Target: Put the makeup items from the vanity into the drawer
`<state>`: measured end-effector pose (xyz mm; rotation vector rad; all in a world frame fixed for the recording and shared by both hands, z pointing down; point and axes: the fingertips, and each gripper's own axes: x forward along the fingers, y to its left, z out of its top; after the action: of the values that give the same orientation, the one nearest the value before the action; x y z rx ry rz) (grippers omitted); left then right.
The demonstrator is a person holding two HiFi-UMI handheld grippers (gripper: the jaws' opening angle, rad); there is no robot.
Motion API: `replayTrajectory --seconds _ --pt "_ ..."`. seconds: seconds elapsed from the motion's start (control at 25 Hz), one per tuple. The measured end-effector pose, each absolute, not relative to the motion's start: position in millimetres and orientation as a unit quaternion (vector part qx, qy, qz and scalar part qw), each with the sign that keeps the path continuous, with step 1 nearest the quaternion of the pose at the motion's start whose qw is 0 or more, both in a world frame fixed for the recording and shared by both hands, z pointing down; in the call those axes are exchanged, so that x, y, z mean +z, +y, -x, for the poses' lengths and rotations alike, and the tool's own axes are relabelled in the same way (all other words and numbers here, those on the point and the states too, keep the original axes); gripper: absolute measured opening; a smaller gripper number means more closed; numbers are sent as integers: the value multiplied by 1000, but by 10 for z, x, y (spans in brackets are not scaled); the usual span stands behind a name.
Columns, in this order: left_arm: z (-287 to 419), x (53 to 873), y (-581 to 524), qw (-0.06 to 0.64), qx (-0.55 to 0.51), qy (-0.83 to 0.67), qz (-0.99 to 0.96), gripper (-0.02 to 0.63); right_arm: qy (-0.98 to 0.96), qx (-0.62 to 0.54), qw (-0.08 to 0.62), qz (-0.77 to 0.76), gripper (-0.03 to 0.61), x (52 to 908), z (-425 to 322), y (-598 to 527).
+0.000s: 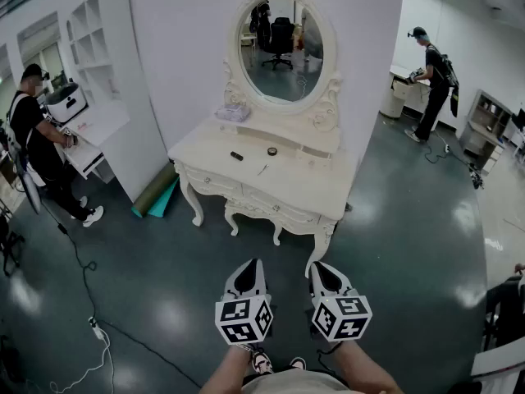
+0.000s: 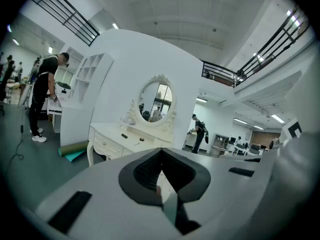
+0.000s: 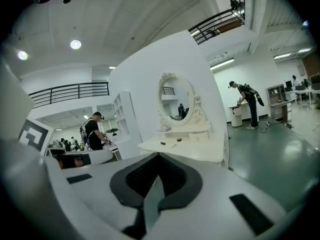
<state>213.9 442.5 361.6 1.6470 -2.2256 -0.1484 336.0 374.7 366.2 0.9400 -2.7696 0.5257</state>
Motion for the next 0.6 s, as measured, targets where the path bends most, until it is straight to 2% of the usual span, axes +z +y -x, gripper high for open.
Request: replayTrajectory --seconds 0.6 --pt "-1882 3670 4517 191 -50 -785 -587 5 -926 164 79 -329 17 3657 -3140 3823"
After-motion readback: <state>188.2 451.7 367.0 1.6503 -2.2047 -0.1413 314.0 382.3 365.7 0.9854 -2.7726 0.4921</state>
